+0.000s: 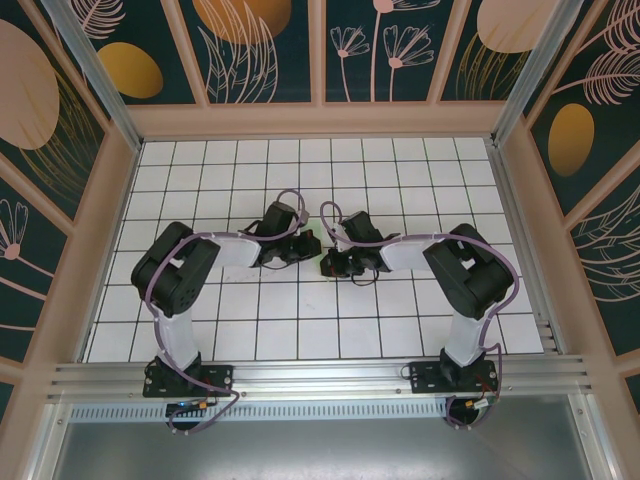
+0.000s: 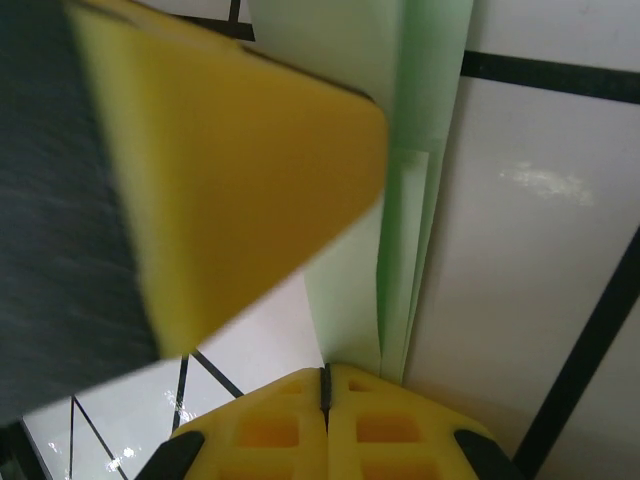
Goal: Fold a paper plane with a square sheet of paper (pick it up from the middle)
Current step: Fold the wing for the fifth time at the center of the table.
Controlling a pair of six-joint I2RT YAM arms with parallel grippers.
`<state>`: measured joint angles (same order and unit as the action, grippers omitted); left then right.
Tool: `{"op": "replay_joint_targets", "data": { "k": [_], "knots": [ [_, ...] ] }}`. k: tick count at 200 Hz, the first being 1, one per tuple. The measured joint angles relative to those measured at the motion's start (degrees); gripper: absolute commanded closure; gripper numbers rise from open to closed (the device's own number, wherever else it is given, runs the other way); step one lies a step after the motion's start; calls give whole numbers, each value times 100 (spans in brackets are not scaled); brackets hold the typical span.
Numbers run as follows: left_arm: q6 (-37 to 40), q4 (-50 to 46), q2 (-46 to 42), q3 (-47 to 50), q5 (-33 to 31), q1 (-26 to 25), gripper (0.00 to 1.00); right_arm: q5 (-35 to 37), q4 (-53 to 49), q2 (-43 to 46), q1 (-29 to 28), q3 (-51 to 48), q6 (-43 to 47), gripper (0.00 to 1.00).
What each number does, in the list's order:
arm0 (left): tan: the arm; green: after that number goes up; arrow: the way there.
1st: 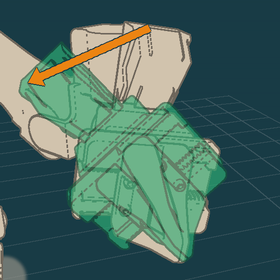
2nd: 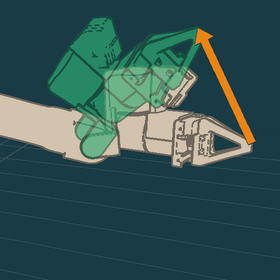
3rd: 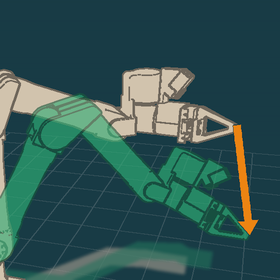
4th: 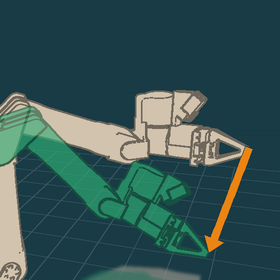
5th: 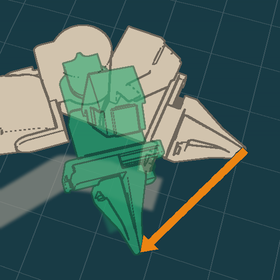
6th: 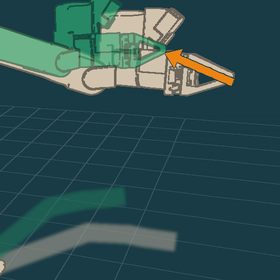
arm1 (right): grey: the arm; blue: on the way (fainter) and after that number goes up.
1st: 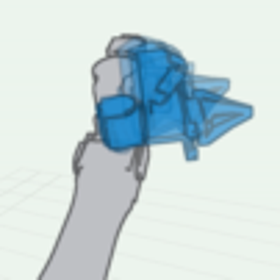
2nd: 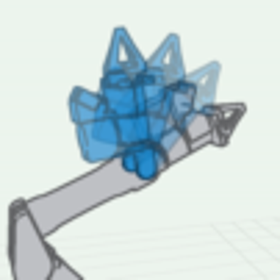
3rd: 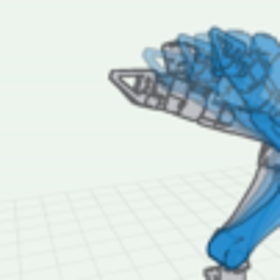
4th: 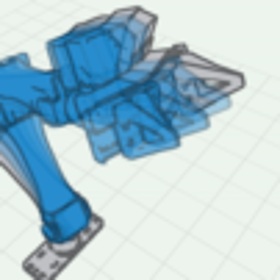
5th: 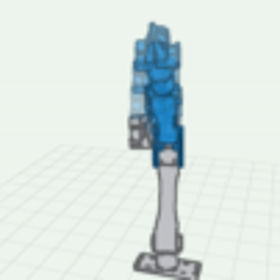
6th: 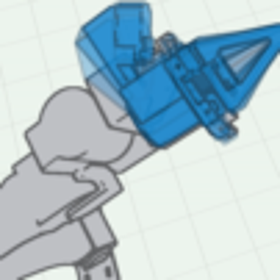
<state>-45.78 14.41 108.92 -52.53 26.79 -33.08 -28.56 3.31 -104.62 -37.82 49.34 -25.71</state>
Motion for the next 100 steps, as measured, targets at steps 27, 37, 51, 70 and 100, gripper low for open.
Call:
{"op": "replay_joint_targets", "data": {
  "k": [27,37,51,70,100],
  "knots": [
    [0,-4,125,0,-39,-4,93,0,0,0,0,0,-13,94],
    [0,-7,125,-4,-81,-4,93,0,0,0,0,-2,-13,94],
    [2,-61,125,-35,-133,-11,93,2,0,0,0,-2,-13,94],
    [7,-223,136,-125,-201,-24,93,2,31,0,0,-28,-13,94],
    [55,-358,162,-214,-212,11,93,2,44,0,0,-39,-11,94]
  ]
}}
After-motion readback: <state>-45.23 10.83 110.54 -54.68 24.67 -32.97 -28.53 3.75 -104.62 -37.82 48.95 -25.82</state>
